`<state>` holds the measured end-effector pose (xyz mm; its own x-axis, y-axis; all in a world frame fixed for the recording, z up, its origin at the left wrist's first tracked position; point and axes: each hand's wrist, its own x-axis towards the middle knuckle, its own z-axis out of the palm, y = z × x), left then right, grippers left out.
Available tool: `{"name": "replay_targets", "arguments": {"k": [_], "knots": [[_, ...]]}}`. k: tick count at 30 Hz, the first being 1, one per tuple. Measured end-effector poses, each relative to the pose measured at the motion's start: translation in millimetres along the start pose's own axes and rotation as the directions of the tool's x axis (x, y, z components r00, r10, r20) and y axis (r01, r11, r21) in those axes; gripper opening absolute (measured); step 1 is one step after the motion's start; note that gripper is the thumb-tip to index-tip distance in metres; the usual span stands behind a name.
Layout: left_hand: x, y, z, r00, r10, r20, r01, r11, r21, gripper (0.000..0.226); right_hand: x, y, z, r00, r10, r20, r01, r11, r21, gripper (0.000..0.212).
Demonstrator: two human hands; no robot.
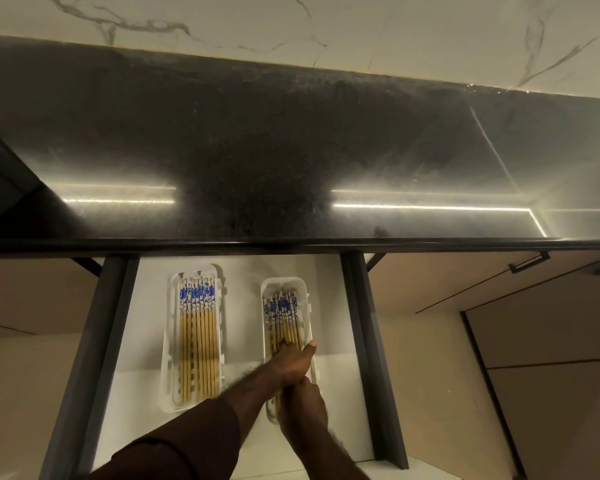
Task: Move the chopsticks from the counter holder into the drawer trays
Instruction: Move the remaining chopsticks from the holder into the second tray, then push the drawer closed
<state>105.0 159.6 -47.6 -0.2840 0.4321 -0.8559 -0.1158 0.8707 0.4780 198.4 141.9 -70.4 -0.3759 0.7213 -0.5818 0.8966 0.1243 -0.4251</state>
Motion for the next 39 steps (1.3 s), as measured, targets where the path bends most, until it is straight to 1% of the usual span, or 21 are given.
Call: {"name": "replay_targets", "arguments": {"k": [1, 2, 3, 5, 7, 8, 10, 13, 15, 18, 21, 25, 28, 34, 39], "knots": [[-1.5, -0.1, -0.3, 1.0, 0.002, -0.002, -0.002, 1.0, -0.018, 0.078, -5.1, 1.9, -3.6, 0.999, -0.041, -0.012, 0.041, 0.999, 0.015, 0.03], [-2.9, -0.2, -0.4, 1.0, 0.007, -0.004, -0.007, 0.999, -0.039, 0.076, -6.4, 0.9, -7.0, 0.999, -0.05, -0.005, 0.05, 0.999, -0.015, 0.03], [-5.0, -0.7, -0.5, 1.0, 0.012, -0.007, -0.012, 0.998, -0.06, 0.074, 0.1, -0.5, -7.5, 0.998, -0.061, -0.008, 0.061, 0.998, -0.008, 0.029], [-9.3, -1.7, -1.3, 0.999, 0.033, -0.02, -0.034, 0.995, -0.097, 0.069, 7.1, -3.3, -12.0, 0.995, -0.07, 0.069, 0.073, 0.996, -0.049, 0.03], [-14.4, -2.2, -2.7, 0.997, 0.066, -0.048, -0.072, 0.991, -0.117, 0.063, 8.9, -0.4, -15.4, 0.977, -0.11, 0.18, 0.131, 0.986, -0.106, 0.031], [-17.7, -2.7, -4.2, 0.994, 0.086, -0.069, -0.095, 0.988, -0.125, 0.06, 6.4, -3.0, -21.0, 0.975, -0.107, 0.196, 0.13, 0.985, -0.11, 0.03], [-24.1, -4.3, -8.4, 0.985, 0.128, -0.119, -0.146, 0.977, -0.155, 0.055, 2.8, -7.2, -27.3, 0.984, -0.126, 0.122, 0.139, 0.985, -0.105, 0.027], [-35.2, -9.6, -17.0, 0.967, 0.179, -0.181, -0.215, 0.955, -0.206, 0.041, -6.2, -12.0, -32.4, 0.969, -0.247, 0.029, 0.248, 0.956, -0.158, 0.028], [-42.6, -15.8, -24.7, 0.955, 0.214, -0.205, -0.255, 0.946, -0.201, 0.032, -11.4, -16.4, -35.7, 0.957, -0.29, -0.015, 0.282, 0.941, -0.189, 0.029], [-52.0, -27.8, -36.2, 0.936, 0.259, -0.24, -0.304, 0.936, -0.176, 0.027, -19.2, -25.3, -41.1, 0.954, -0.291, -0.08, 0.267, 0.938, -0.222, 0.027], [-63.4, -40.7, -46.1, 0.908, 0.303, -0.291, -0.358, 0.92, -0.16, 0.024, -30.8, -33.9, -42.1, 0.949, -0.275, -0.153, 0.239, 0.946, -0.219, 0.026], [-85.7, -51.8, -52.2, 0.846, 0.354, -0.399, -0.43, 0.895, -0.117, 0.028, -46.0, -40.8, -43.6, 0.937, -0.288, -0.199, 0.246, 0.947, -0.208, 0.031], [-105.7, -57.4, -54.0, 0.791, 0.391, -0.47, -0.486, 0.869, -0.094, 0.026, -55.7, -43.6, -49.6, 0.918, -0.33, -0.219, 0.283, 0.934, -0.22, 0.034], [-147.1, -69.6, -39.2, 0.663, 0.415, -0.623, -0.581, 0.81, -0.078, 0.022, -76.3, -38.3, -65.9, 0.857, -0.461, -0.232, 0.42, 0.884, -0.205, 0.039], [-173.8, -96.3, -2.5, 0.575, 0.434, -0.694, -0.634, 0.772, -0.042, 0.021, -112.7, -12.5, -69.3, 0.812, -0.533, -0.237, 0.515, 0.846, -0.139, 0.04]]}}
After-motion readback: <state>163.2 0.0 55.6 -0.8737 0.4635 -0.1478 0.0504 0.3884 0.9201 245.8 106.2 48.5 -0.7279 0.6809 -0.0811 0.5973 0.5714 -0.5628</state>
